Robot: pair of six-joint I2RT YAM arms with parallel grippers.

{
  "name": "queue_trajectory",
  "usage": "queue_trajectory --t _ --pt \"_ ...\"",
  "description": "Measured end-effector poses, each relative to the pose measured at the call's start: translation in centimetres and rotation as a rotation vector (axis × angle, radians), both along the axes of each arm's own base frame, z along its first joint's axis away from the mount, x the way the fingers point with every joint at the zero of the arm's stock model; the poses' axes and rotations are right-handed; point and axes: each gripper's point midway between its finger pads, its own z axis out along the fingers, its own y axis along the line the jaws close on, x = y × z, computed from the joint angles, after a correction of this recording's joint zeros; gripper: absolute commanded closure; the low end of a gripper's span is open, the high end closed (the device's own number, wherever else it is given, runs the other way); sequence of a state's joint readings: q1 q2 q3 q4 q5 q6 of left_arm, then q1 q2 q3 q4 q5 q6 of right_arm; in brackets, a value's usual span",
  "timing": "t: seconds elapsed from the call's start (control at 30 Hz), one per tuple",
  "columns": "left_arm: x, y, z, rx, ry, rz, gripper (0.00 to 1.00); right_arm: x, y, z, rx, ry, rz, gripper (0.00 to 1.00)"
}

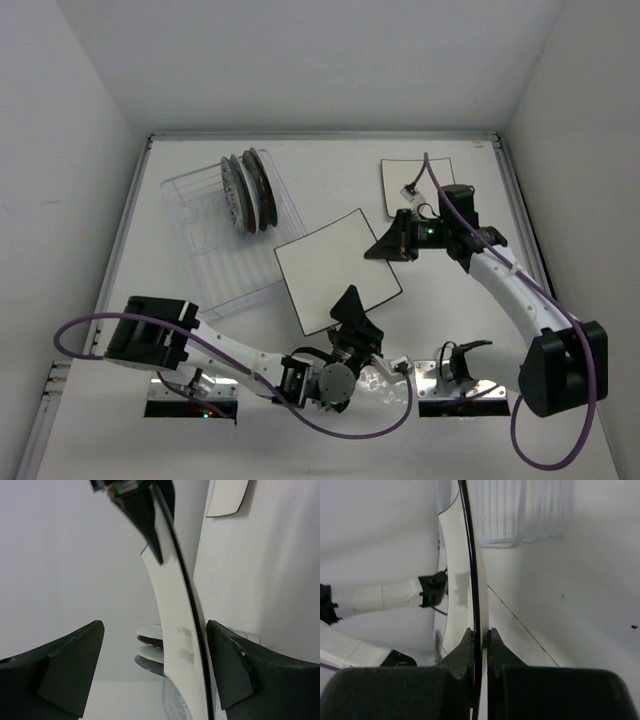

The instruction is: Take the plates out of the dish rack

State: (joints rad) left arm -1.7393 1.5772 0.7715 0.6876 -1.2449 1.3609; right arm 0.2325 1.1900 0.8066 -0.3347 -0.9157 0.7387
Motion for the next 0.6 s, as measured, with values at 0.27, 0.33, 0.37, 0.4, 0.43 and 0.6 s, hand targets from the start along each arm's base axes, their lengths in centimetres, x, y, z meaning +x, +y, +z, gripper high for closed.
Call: queue_trajectory --t 0.27,0.33,0.37,0.4,0.43,0.6 --pt "0.4 1.9 2.0 -0.091 0.039 0.096 0.12 7.8 -6.2 1.2 0.027 -0.042 -0.395 1.00" --pt "0.4 2.2 2.3 -0.113 0.059 0.122 0.08 9.4 -8.4 1.3 0.025 -0.041 -0.503 1.00" --pt "0.4 2.4 2.4 -0.124 0.069 0.141 0.06 10.2 -9.8 1.2 0.019 -0.031 -0.572 1.00" --pt "0.5 2.7 2.4 -0.140 0.081 0.165 0.02 11.0 -11.3 1.1 0.010 -0.021 -0.645 1.00" --pt "0.6 2.9 2.4 -0.152 0.089 0.183 0.01 11.6 -12.5 0.8 0.002 -0.014 -0.708 1.00" --pt "2.0 4.4 3.7 -0.326 0.164 0.299 0.00 13.2 -19.4 -1.9 -0.089 -0.003 -1.082 1.00"
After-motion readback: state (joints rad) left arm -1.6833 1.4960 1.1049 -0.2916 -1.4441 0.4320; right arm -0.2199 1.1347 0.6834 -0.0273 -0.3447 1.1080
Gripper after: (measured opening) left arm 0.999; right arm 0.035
